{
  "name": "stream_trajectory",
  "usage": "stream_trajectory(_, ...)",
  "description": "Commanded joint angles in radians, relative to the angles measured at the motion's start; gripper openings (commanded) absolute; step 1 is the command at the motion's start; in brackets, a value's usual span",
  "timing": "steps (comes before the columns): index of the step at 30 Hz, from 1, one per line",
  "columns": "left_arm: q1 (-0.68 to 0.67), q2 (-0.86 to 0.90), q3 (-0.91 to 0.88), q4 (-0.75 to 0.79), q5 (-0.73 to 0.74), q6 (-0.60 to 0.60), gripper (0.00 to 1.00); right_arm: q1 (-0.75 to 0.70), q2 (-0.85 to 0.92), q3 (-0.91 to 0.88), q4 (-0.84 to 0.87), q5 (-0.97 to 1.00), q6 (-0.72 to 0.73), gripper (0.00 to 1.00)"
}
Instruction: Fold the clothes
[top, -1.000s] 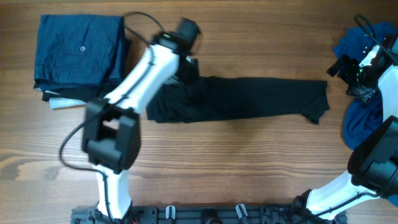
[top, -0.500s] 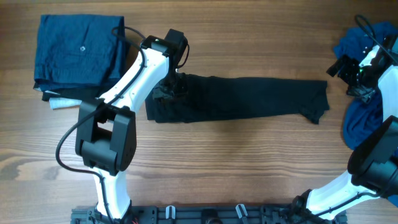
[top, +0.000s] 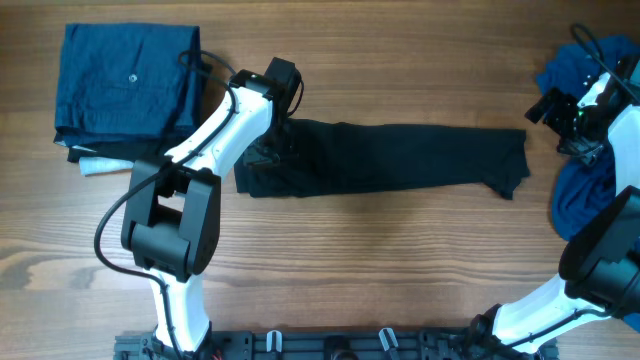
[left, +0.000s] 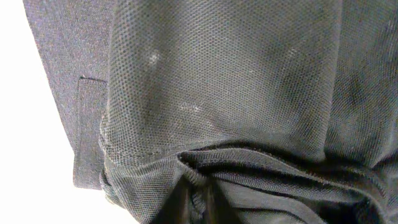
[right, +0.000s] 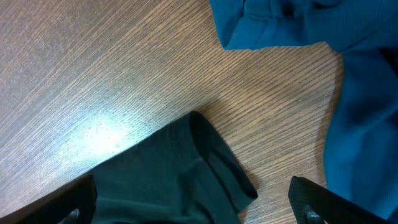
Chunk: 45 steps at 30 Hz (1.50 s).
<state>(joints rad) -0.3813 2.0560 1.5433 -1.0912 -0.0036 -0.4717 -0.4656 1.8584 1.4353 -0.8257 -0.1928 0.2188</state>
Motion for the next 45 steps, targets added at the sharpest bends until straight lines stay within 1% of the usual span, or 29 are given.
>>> stream_trajectory(1, 0.002, 0.006, -0.006, 0.005, -0.021, -0.004, 0.04, 0.003, -0.018, 0.012, 0.003, 0.013, -0.007, 0.99)
stream_trajectory(9, 0.034, -0.04, 0.028, 0.025, -0.043, -0.008, 0.04, 0.003, -0.018, 0.012, 0.003, 0.013, -0.007, 1.0)
stream_trajectory(15, 0.043, -0.039, 0.027, 0.057, -0.077, -0.017, 0.04, 0.003, -0.018, 0.012, 0.003, 0.013, -0.007, 1.0)
stream_trajectory(16, 0.043, -0.038, 0.027, 0.064, -0.076, -0.017, 0.09, 0.003, -0.018, 0.012, 0.003, 0.013, -0.007, 1.0)
stream_trajectory(18, 0.043, -0.038, 0.027, 0.059, -0.076, -0.016, 0.23, 0.003, -0.018, 0.012, 0.003, 0.013, -0.006, 0.99)
stream_trajectory(21, 0.043, -0.046, 0.028, 0.068, -0.071, -0.015, 0.29, 0.003, -0.018, 0.012, 0.003, 0.013, -0.007, 1.0)
stream_trajectory(24, 0.044, -0.113, 0.053, 0.114, 0.002, -0.008, 0.37, 0.003, -0.018, 0.012, 0.003, 0.013, -0.007, 1.0)
stream_trajectory(26, 0.046, -0.169, 0.083, 0.139, 0.005, -0.008, 0.42, 0.003, -0.018, 0.012, 0.003, 0.013, -0.007, 1.0)
stream_trajectory(27, 0.059, -0.243, 0.113, 0.172, 0.004, -0.008, 0.48, 0.003, -0.018, 0.012, 0.004, 0.013, -0.006, 1.0)
stream_trajectory(29, 0.095, -0.328, 0.122, 0.204, 0.003, -0.008, 0.54, 0.003, -0.018, 0.012, 0.004, 0.013, -0.006, 1.0)
stream_trajectory(30, 0.119, -0.364, 0.122, 0.214, 0.003, -0.008, 0.56, 0.003, -0.018, 0.012, 0.005, 0.013, -0.007, 0.99)
stream_trajectory(33, 0.205, -0.426, 0.122, 0.213, 0.004, -0.009, 0.57, 0.004, -0.018, 0.012, 0.144, 0.003, 0.01, 1.0)
stream_trajectory(35, 0.264, -0.437, 0.122, 0.202, 0.015, -0.013, 0.58, 0.004, -0.018, 0.012, 0.195, -0.023, 0.105, 1.0)
stream_trajectory(36, 0.29, -0.437, 0.122, 0.198, 0.019, -0.016, 0.69, 0.004, -0.018, 0.012, 0.188, -0.031, 0.143, 1.0)
stream_trajectory(37, 0.312, -0.437, 0.121, 0.195, 0.021, -0.016, 0.75, 0.004, -0.021, 0.012, 0.178, -0.09, 0.123, 1.0)
stream_trajectory(38, 0.333, -0.436, 0.121, 0.188, 0.021, -0.015, 0.79, 0.004, -0.022, 0.012, 0.186, -0.205, 0.04, 0.96)
stream_trajectory(39, 0.354, -0.436, 0.121, 0.182, 0.021, -0.015, 0.88, 0.017, -0.022, 0.012, 0.183, -0.346, -0.077, 0.84)
stream_trajectory(40, 0.368, -0.436, 0.121, 0.181, 0.021, -0.015, 1.0, 0.043, -0.022, 0.012, 0.168, -0.408, -0.132, 0.78)
stream_trajectory(41, 0.375, -0.436, 0.121, 0.181, 0.021, -0.015, 1.0, 0.074, -0.022, 0.012, 0.156, -0.415, -0.165, 0.77)
stream_trajectory(43, 0.385, -0.436, 0.121, 0.182, 0.021, -0.015, 1.0, 0.163, -0.022, 0.012, 0.126, -0.414, -0.278, 0.78)
stream_trajectory(44, 0.386, -0.436, 0.121, 0.182, 0.021, -0.015, 1.0, 0.244, -0.022, 0.012, 0.106, -0.408, -0.361, 0.79)
stream_trajectory(45, 0.385, -0.436, 0.121, 0.182, 0.021, -0.015, 1.0, 0.303, -0.022, 0.012, 0.099, -0.399, -0.409, 0.82)
